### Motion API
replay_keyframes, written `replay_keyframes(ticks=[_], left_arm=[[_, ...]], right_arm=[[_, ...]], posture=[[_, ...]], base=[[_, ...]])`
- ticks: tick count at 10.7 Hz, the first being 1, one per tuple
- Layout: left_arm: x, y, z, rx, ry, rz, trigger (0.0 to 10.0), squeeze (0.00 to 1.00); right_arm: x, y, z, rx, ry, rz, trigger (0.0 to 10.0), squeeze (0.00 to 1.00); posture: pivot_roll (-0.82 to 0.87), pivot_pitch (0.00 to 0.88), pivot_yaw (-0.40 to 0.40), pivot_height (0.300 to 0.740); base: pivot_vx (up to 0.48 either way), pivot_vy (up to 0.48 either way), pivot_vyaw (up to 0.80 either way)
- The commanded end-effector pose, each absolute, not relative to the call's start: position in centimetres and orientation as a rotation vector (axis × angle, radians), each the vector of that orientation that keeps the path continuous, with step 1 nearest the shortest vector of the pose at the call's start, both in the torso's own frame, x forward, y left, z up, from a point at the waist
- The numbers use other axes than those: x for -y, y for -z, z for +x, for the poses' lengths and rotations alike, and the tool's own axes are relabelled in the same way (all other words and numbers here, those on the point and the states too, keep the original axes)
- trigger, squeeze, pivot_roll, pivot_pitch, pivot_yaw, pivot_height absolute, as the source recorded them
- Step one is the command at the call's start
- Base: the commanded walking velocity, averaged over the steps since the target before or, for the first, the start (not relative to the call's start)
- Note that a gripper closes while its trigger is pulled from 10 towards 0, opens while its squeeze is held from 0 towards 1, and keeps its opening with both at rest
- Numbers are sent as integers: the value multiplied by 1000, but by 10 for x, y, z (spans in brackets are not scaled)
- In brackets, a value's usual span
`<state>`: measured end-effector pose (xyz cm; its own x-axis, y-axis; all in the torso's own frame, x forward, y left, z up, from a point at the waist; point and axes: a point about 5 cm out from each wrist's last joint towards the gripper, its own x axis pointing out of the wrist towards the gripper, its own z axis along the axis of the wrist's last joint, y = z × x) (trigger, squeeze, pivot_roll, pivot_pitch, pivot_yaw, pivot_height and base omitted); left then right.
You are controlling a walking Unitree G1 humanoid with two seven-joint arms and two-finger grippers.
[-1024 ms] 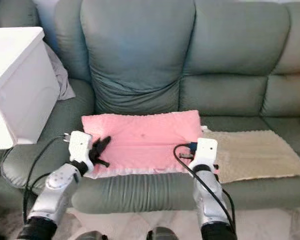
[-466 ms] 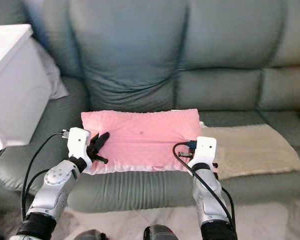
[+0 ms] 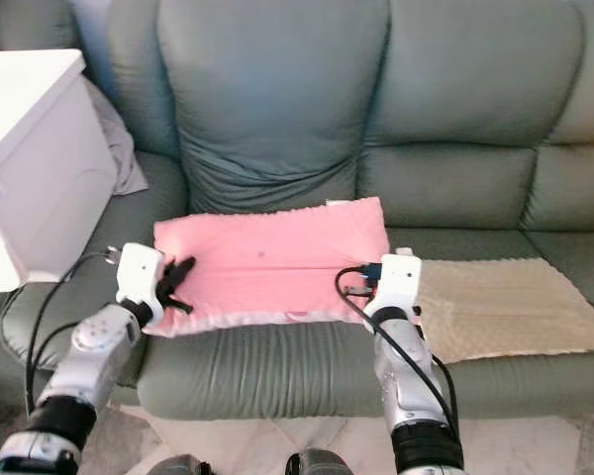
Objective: Move the pillow to the sofa
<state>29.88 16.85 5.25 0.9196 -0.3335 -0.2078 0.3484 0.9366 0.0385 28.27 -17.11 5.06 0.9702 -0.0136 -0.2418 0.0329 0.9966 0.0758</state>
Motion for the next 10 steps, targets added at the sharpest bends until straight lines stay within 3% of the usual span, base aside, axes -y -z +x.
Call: replay_keyframes(ticks=[1,4,7,10], left_arm=[[-182,-63,307,-170,294,71,10000,0],[-163,-62,303,-140,317,39,10000,0],[-162,-56,298,-155,320,48,10000,0],[-163,-58,299,-150,325,41,10000,0]], right_arm=[[186,-54,282,-228,82,75,10000,0],[182,-53,281,-229,71,82,10000,0],[182,-53,282,-226,59,84,10000,0],[181,-54,282,-220,59,90,10000,0]], posture=[[-61,7,-49,730],[-66,15,-49,665],[-63,18,-50,605],[-63,23,-49,595]], base=[[0,0,0],[0,0,0],[0,0,0],[0,0,0]])
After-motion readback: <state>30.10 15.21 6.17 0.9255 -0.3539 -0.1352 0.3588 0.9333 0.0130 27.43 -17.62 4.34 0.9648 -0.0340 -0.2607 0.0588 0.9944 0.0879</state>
